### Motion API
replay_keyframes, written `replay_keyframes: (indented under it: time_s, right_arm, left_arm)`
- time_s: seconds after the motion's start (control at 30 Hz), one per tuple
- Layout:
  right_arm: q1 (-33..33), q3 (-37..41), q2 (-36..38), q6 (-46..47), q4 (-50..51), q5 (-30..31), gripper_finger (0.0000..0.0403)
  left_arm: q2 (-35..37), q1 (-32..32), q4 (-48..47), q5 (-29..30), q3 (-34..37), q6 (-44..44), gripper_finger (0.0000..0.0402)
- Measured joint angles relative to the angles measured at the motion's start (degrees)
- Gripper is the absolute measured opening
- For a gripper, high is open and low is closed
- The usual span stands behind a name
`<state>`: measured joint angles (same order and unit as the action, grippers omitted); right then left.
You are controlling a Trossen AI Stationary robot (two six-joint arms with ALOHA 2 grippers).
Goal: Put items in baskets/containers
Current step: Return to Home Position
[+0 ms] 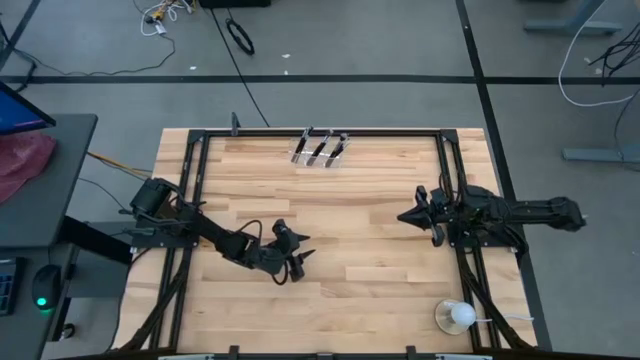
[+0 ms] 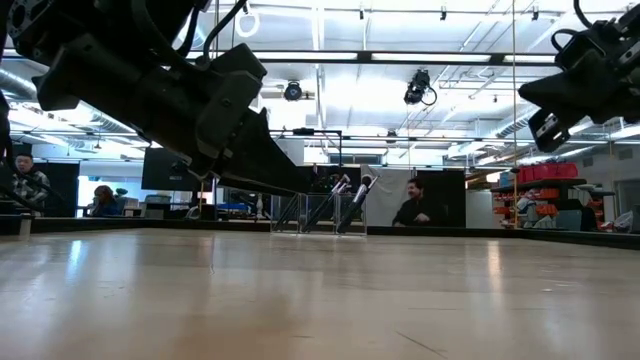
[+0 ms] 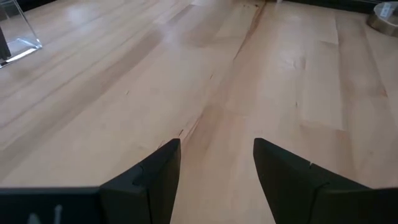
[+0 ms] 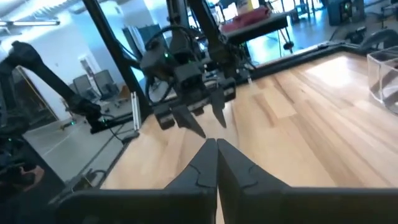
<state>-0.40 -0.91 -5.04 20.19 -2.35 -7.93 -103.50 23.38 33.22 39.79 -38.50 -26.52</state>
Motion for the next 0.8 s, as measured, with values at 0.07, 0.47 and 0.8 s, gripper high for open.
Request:
replay_keyframes:
  time_s: [0.07, 0.47, 0.8]
  right_arm:
    - [0.0, 0.0, 1.46, 0.15, 0.57, -0.02, 0.0004]
    - [0.02, -0.04, 3.17, -0.26, 0.35, -0.16, 0.0004]
    - [0.02, -0.04, 3.17, 0.33, 0.33, -0.19, 0.0012]
  left_arm:
    - [0.0, 0.0, -0.01, -0.42, 0.0, -0.35, 0.0209]
    - [0.0, 0.0, -0.01, -0.66, 0.0, -1.34, 0.0209]
    - [0.0, -0.11, 0.61, -0.46, 0.0, -1.38, 0.0209]
